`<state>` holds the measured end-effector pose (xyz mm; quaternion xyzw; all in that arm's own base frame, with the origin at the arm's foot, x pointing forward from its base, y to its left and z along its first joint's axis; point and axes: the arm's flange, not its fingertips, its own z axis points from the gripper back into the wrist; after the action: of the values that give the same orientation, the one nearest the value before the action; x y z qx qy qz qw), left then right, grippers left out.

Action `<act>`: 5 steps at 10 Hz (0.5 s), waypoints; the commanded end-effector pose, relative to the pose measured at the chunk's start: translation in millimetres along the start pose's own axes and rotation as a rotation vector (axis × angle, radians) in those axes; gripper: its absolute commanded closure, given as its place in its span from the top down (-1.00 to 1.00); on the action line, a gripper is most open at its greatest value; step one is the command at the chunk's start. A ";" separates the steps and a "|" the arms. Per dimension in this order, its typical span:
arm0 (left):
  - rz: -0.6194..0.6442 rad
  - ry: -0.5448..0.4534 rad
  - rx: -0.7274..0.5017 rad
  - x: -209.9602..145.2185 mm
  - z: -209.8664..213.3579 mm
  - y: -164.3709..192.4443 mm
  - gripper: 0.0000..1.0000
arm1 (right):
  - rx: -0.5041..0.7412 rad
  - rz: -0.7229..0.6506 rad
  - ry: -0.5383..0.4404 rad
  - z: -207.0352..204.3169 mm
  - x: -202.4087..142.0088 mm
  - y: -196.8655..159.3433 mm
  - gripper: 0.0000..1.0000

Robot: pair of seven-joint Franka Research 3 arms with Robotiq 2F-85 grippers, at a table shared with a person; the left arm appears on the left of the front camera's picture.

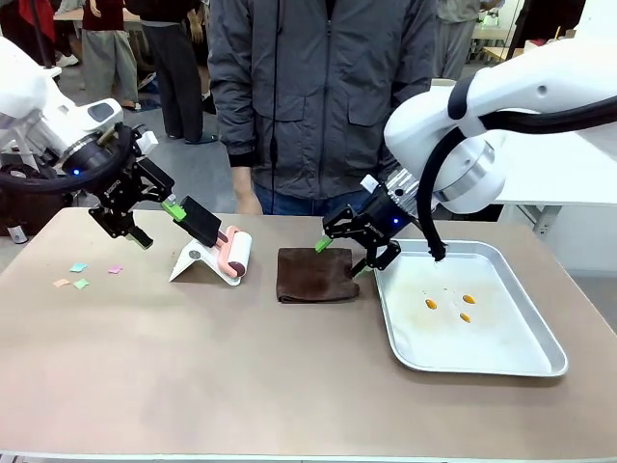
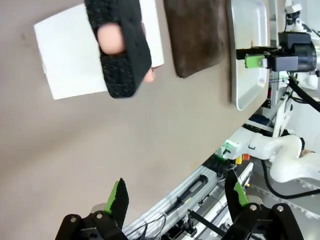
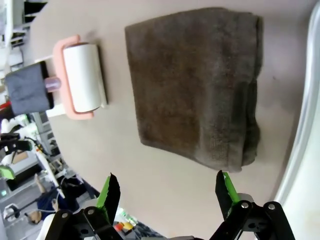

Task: Clean the surface of the table.
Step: Hold the Lint Roller with your left hand and the towel with your right hand.

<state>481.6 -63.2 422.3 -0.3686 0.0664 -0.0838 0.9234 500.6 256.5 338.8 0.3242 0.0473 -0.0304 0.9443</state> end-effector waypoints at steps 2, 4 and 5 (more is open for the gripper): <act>0.077 -0.109 -0.024 21.9 -12.4 12.7 1.00 | -0.087 -0.029 0.032 -8.0 15.5 12.5 1.00; 0.127 -0.223 -0.025 31.6 -13.3 25.3 1.00 | -0.092 -0.026 0.043 -9.5 17.2 17.0 1.00; 0.155 -0.261 -0.056 38.9 -13.3 32.1 1.00 | -0.101 -0.028 0.049 -11.3 17.8 18.9 1.00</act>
<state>517.7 -52.0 390.5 -0.3843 -0.0081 0.0121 0.9231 511.5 271.3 334.2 0.2905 0.0673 -0.0268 0.9541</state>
